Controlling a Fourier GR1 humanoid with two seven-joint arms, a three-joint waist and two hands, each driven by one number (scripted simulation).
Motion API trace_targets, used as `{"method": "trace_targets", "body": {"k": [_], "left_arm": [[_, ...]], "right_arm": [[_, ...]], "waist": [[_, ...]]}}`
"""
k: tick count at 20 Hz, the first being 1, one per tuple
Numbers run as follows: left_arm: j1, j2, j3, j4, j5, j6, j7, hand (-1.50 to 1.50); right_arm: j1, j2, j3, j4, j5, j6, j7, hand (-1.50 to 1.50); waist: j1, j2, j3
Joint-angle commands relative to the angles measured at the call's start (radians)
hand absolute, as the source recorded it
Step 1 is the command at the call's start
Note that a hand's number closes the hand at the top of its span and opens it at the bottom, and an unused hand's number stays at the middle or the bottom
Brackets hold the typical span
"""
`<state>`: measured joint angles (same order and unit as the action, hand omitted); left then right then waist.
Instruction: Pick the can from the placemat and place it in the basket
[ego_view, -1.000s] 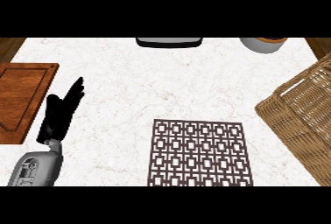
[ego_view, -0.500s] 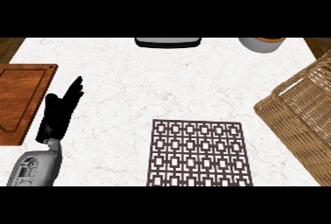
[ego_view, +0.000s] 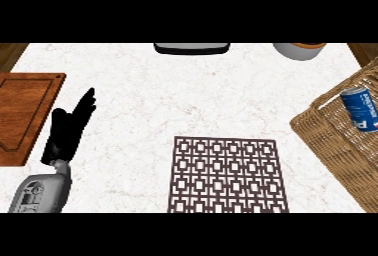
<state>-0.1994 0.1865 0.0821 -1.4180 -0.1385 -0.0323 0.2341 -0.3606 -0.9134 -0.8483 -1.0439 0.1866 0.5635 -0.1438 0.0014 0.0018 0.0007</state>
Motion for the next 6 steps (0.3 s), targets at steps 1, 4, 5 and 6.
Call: {"method": "trace_targets", "body": {"k": [1,4,5,6], "left_arm": [[-0.017,-0.010,-0.002,0.008,-0.007,0.010,-0.001,0.00],[-0.038,0.005,0.017,0.049,-0.002,0.003,-0.027,0.00],[-0.036,0.007,0.005,-0.011,0.010,-0.015,0.038,0.00],[-0.036,0.027,0.036,0.029,0.027,-0.027,-0.004,0.00]], "right_arm": [[-0.015,-0.136,-0.063,0.247,-0.014,0.028,-0.038,-1.50],[0.073,-0.216,-0.088,0.390,0.008,0.078,-0.217,-1.50],[0.067,-0.239,-0.098,0.446,0.005,0.079,-0.238,-1.50],[0.050,-0.302,-0.109,0.487,-0.006,0.107,-0.220,-1.50]], "waist": [[0.007,0.004,0.001],[-0.001,0.007,0.003],[0.009,0.005,0.004],[0.007,0.006,0.003]]}}
